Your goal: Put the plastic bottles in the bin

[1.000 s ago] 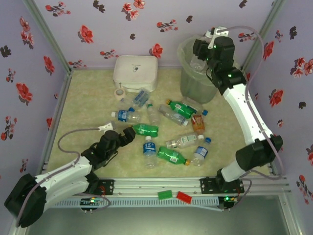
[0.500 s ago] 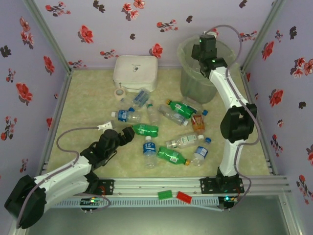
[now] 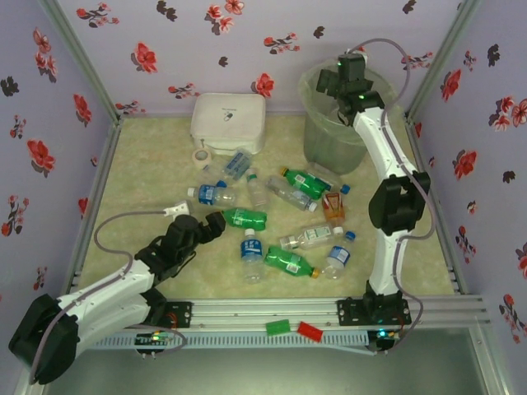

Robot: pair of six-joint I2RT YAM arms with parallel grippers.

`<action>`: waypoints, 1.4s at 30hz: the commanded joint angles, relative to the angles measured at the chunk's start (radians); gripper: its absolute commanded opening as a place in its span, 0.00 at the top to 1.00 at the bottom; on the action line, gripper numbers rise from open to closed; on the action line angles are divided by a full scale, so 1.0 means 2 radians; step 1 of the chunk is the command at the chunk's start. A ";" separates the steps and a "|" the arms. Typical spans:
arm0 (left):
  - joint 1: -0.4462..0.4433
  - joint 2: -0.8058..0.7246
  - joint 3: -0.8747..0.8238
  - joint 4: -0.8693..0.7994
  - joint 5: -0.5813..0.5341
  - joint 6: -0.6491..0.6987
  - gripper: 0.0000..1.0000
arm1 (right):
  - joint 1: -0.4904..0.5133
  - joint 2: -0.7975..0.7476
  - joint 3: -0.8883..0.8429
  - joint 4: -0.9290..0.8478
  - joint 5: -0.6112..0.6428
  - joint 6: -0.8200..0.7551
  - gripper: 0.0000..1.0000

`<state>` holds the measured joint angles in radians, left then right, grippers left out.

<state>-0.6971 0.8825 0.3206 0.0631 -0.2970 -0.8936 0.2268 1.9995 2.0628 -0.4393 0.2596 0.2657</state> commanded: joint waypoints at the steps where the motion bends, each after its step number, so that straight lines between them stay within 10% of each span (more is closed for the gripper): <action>1: 0.004 0.000 0.024 0.000 -0.015 0.020 0.00 | -0.001 -0.074 -0.050 0.017 -0.020 0.006 0.00; 28: 0.000 0.129 0.060 0.146 0.086 0.022 0.00 | 0.077 -0.610 -0.686 -0.030 -0.042 0.264 0.00; 42: -0.014 0.285 0.107 0.302 0.107 -0.034 0.00 | 0.078 -0.680 -0.870 -0.044 -0.142 0.354 0.00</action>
<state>-0.7174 1.4364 0.4995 0.5816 -0.1009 -0.9565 0.3740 0.6655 0.3767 -0.5365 0.0498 0.8898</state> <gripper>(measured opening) 0.998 0.995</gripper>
